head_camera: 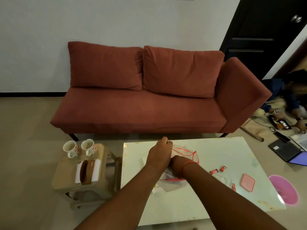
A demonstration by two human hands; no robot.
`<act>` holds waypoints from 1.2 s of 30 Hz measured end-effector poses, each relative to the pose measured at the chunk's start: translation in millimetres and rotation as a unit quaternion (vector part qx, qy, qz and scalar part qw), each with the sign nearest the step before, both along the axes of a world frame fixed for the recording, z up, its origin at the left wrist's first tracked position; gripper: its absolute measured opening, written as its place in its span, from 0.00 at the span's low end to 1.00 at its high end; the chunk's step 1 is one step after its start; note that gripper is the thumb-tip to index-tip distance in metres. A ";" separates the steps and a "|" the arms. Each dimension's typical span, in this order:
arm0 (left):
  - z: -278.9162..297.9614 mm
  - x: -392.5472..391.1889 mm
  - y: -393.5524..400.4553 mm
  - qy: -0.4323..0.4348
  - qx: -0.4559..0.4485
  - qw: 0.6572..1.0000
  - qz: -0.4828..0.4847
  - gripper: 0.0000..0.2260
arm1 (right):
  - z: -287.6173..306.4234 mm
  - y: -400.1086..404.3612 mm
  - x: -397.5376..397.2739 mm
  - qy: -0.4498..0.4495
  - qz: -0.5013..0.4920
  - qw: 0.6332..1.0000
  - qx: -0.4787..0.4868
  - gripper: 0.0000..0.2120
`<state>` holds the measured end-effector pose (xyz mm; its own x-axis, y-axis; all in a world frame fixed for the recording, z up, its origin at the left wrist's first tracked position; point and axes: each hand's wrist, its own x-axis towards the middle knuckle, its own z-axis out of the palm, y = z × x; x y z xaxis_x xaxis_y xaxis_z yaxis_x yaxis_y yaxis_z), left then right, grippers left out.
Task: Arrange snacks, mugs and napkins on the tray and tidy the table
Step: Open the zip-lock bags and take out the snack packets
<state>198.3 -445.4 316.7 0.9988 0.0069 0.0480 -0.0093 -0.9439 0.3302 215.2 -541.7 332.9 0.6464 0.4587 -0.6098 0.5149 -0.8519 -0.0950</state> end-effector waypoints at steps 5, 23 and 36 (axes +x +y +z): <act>-16.6 3.5 -2.3 0.054 0.023 0.998 0.013 0.13 | 7.0 -15.6 1.5 -0.008 0.056 0.998 0.013 0.15; -23.7 37.6 -52.0 0.038 -0.361 0.916 0.173 0.18 | 40.8 -96.7 65.7 -0.103 0.146 0.961 0.212 0.17; -42.9 54.7 -66.3 0.067 -0.149 0.965 0.206 0.05 | 12.0 -150.8 115.0 -0.004 0.009 0.912 0.409 0.16</act>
